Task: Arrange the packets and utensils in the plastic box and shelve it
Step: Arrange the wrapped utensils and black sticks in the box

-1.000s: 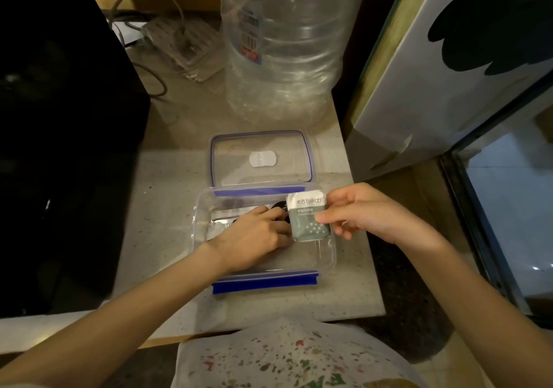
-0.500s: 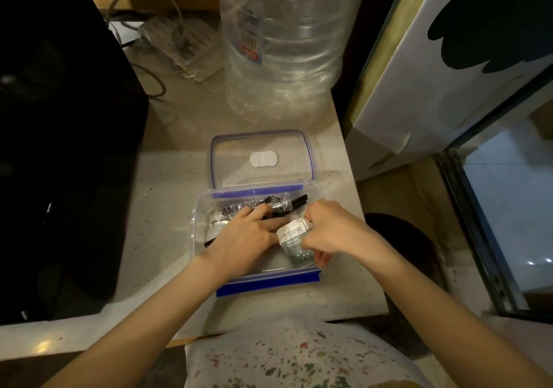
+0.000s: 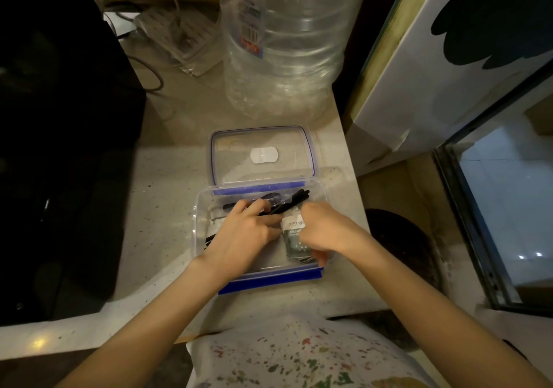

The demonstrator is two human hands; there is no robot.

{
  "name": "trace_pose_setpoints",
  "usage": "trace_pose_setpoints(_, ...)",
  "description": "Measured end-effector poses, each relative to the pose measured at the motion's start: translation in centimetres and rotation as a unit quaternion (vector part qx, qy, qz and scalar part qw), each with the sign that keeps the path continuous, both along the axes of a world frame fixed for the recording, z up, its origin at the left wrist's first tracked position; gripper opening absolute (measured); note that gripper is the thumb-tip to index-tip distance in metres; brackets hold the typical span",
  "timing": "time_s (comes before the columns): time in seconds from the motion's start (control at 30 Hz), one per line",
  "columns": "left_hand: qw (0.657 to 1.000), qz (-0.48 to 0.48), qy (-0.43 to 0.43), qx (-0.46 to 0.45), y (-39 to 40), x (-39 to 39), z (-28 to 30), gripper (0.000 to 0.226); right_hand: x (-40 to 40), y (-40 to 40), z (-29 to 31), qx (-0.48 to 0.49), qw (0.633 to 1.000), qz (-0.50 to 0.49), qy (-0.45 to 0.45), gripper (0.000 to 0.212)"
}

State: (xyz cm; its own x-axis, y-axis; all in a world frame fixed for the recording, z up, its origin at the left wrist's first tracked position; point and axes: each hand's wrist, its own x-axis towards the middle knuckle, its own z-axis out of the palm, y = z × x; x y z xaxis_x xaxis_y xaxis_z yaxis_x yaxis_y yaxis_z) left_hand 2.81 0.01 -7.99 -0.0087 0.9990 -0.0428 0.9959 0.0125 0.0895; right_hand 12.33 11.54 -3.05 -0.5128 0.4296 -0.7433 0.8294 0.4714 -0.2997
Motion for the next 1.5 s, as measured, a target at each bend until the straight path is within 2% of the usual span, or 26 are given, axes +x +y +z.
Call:
trace_pose_setpoints(0.17, 1.0, 0.006, -0.005, 0.023, 0.2, 0.0, 0.1, 0.031, -0.5, -0.1, -0.3, -0.011, 1.0, 0.021, -0.014, 0.023)
trace_pose_setpoints(0.3, 0.999, 0.014, -0.018, 0.029, 0.1, -0.1, 0.0, 0.03, -0.4, 1.0, -0.3, -0.067, 0.998, 0.019, -0.004, 0.025)
trace_pose_setpoints(0.53, 0.993, 0.051, -0.101, 0.034, -0.2, -0.4, -0.1, 0.013, 0.5, 2.4, 0.2, -0.173, 0.979, -0.096, 0.041, 0.032)
trace_pose_setpoints(0.6, 0.993, 0.057, -0.097, 0.034, -0.1, -0.4, -0.1, 0.012, 0.5, 1.5, 0.0, -0.13, 0.99, -0.051, 0.02, 0.029)
trace_pose_setpoints(0.67, 0.994, 0.06, -0.089, 0.034, 0.1, -0.1, 0.0, 0.009, 0.2, 0.6, -0.1, -0.047, 0.999, 0.022, 0.013, 0.023)
trace_pose_setpoints(0.77, 0.994, 0.064, -0.083, 0.035, 0.4, 0.3, -0.1, 0.006, -0.2, -0.1, -0.1, 0.058, 0.994, 0.09, 0.009, 0.023)
trace_pose_setpoints(0.83, 0.994, 0.069, -0.074, 0.032, 0.4, 0.7, -0.1, 0.004, -0.2, -0.2, -0.3, 0.086, 0.989, 0.116, 0.018, 0.023)
trace_pose_setpoints(0.97, 0.993, 0.092, -0.073, -0.004, 0.6, 1.4, 0.3, 0.01, 0.0, 0.3, -1.0, 0.079, 0.982, 0.167, 0.034, 0.025)
trace_pose_setpoints(1.07, 0.984, 0.106, -0.093, -0.113, 0.7, 1.7, 1.1, 0.027, 0.1, 0.7, -0.8, 0.074, 0.979, 0.19, 0.023, 0.027)
trace_pose_setpoints(1.13, 0.981, 0.1, -0.083, -0.143, 0.8, 1.8, 1.2, 0.032, 0.0, 1.1, -0.6, 0.073, 0.977, 0.2, 0.02, 0.029)
trace_pose_setpoints(1.23, 0.98, 0.093, -0.109, -0.135, 0.7, 1.5, 1.0, 0.03, 0.0, 1.5, -0.3, 0.081, 0.976, 0.201, 0.036, 0.029)
trace_pose_setpoints(1.37, 0.981, 0.085, -0.149, -0.094, 0.4, 0.5, 0.5, 0.025, -0.1, 1.3, -0.1, 0.114, 0.967, 0.195, 0.12, 0.02)
trace_pose_setpoints(1.5, 0.983, 0.062, -0.145, -0.091, 0.4, -0.2, 0.1, 0.029, 0.7, 0.6, -0.2, 0.088, 0.933, 0.308, 0.161, 0.018)
